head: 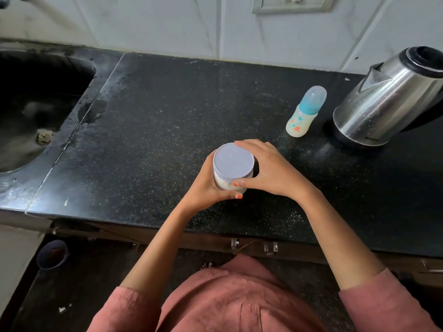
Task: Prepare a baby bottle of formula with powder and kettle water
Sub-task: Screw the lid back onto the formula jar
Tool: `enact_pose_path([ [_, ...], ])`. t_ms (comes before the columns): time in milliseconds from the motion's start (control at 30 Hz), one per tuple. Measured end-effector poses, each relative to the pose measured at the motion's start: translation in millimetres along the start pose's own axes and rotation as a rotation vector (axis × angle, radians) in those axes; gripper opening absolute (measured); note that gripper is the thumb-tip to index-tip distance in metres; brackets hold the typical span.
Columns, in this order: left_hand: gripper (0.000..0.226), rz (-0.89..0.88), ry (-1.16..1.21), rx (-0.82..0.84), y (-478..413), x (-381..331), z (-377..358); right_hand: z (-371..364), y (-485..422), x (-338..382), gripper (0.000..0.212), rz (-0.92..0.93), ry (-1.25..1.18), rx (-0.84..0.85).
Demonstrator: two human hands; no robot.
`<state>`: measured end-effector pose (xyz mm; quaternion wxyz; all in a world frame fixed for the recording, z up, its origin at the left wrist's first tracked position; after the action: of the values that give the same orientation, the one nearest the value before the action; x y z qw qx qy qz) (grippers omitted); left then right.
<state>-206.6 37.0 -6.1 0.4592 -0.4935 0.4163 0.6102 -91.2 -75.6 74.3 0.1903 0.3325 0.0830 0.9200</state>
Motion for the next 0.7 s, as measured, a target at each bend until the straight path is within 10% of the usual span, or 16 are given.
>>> enact_pose_path([
  [400,0.085,0.008,-0.007,-0.071,-4.0,5.2,-1.8,9.7,-19.0,34.0,0.082,-0.025,0.549,0.2],
  [700,0.089,0.016,-0.072,-0.081,-4.7,10.1,0.1,21.3,-24.0,32.4,0.074,0.139,0.48,0.382],
])
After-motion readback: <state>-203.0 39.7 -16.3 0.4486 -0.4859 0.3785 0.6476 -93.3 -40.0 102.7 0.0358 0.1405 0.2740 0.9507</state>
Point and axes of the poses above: each hand's wrist, its own y-axis away from the middle knuckle, its own z-axis out of the back of the hand, x = y × z, the point moved 1 cm from there along -y, towards the middle knuckle, and after that the axes turned 11 degrees about x, right-handed, at the moved point
